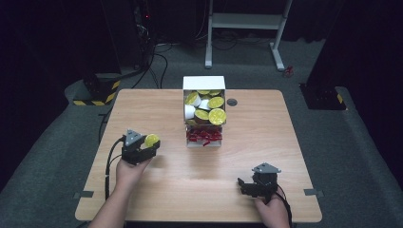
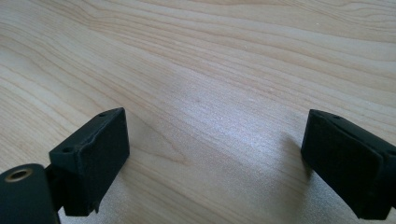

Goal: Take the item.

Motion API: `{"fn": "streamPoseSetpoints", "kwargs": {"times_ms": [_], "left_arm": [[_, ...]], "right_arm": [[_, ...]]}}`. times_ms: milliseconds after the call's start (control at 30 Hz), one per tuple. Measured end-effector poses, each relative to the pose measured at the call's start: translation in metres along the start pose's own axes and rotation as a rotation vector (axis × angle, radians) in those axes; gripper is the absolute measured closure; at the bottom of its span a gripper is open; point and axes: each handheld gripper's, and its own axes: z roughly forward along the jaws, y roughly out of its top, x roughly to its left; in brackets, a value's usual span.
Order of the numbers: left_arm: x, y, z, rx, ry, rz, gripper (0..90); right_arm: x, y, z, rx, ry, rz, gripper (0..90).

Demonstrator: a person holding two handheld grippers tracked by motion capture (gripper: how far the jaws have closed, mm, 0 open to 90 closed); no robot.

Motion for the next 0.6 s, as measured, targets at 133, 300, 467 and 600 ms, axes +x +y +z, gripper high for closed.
{"fn": "streamPoseSetpoints", "kwargs": {"times_ms": [133, 300, 467, 600], "left_arm": [[0.002, -0.003, 0.008, 0.032, 0.006, -0.001, 39.0], [0.005, -0.007, 0.016, 0.047, 0.007, -0.027, 38.9], [0.008, -0.011, 0.02, 0.068, 0.015, -0.032, 38.9], [0.01, -0.015, 0.023, 0.087, 0.019, -0.028, 38.9]], "right_arm": [[0.0, 0.0, 0.0, 0.0, 0.0, 0.0, 7.7], [0.0, 0.0, 0.0, 0.0, 0.001, -0.001, 7.7], [0.0, 0.0, 0.0, 0.0, 0.001, 0.0, 7.7], [0.0, 0.0, 0.0, 0.0, 0.001, -0.001, 7.7]]}}
